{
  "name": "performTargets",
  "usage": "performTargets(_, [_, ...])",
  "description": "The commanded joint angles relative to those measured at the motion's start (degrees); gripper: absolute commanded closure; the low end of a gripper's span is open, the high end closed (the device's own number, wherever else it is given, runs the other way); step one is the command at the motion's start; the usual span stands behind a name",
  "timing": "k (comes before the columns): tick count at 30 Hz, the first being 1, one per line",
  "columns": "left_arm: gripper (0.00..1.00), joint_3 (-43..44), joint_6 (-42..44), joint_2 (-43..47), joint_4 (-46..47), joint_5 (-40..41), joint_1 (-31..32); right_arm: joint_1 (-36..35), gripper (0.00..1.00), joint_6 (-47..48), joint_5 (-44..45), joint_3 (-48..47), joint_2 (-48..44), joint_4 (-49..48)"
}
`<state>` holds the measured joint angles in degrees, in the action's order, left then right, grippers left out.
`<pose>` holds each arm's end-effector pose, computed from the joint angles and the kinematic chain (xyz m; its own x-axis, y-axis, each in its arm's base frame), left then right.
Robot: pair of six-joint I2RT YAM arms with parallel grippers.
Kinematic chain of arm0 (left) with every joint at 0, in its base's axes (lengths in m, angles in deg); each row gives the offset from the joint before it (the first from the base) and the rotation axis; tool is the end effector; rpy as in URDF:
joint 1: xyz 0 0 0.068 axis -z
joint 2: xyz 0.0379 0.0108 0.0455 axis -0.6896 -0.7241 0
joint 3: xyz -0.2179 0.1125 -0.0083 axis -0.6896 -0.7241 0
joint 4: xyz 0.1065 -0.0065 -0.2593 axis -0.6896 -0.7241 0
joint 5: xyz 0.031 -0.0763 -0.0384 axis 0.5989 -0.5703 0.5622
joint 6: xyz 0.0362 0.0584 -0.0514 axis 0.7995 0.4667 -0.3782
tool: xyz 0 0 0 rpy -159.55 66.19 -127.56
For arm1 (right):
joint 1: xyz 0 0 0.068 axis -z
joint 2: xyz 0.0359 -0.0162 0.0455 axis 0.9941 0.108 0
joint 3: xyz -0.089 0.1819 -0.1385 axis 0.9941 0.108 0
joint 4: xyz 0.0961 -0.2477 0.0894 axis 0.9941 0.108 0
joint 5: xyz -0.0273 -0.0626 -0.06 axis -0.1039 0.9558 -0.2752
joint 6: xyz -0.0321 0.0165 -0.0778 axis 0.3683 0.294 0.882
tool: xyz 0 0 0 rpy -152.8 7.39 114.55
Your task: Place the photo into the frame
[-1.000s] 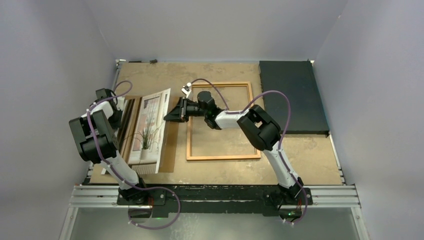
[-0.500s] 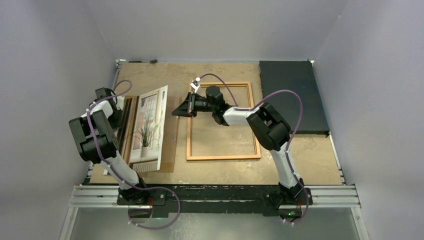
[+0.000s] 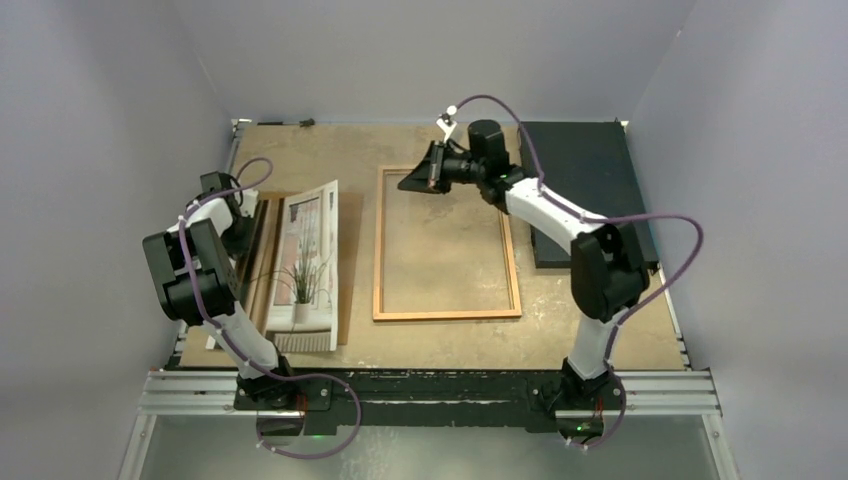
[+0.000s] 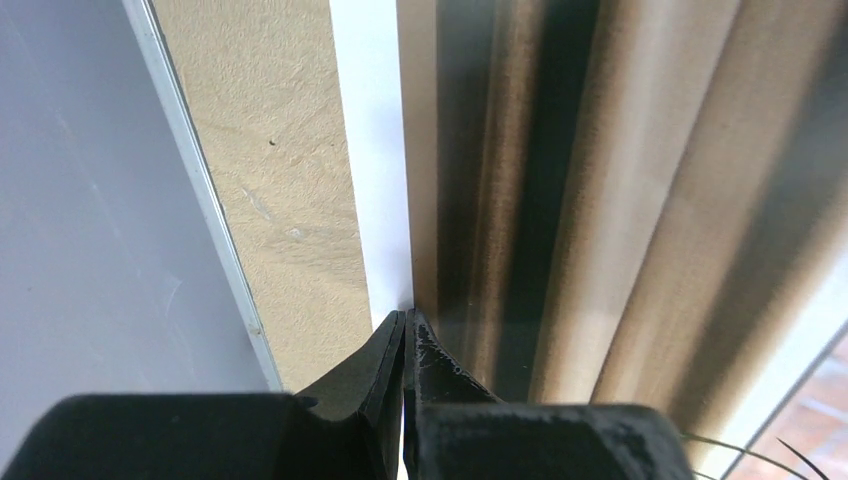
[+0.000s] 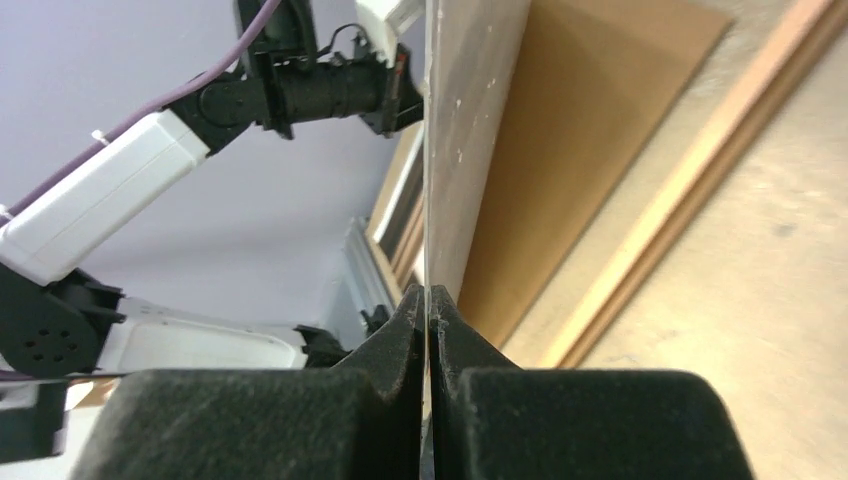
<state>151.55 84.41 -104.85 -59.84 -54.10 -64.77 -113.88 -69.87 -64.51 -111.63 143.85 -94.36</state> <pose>0.3413 0.1444 0.0859 -0.9603 0.0430 -0.2756 -0.0344 0.9622 0.2703 0.3949 0.2860 0.2495 -0.8300 0.1865 -0.5257 -0.4643 0.2914 0.8364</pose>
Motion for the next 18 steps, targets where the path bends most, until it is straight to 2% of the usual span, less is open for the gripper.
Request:
performTargets(1, [1.00,4.1,-1.8,0.3,-1.2,-1.4,0.4,2.2,1.00,10.3,0.9,0.2,-7.6,12.2])
performTargets(3, [1.00,5.7,-1.9,0.8,-2.3,-1.5,0.5,3.2,1.00,12.1,2.0,1.2,-10.3,16.2])
performTargets(8, [1.00,11.5,-2.3,1.7,-6.0,-2.6,0.5,5.9,1.00,12.6,0.9,5.0,-15.4,18.8])
performTargets(14, [0.70,15.3,-2.8,2.6,-9.5,-4.3,1.6,7.6,1.00,15.2,0.6,5.2,-19.5,25.7])
performTargets(18, [0.59,15.4,-3.5,3.3,-9.7,-4.4,3.2,8.5,1.00,16.7,1.8,4.7,-21.3,29.0])
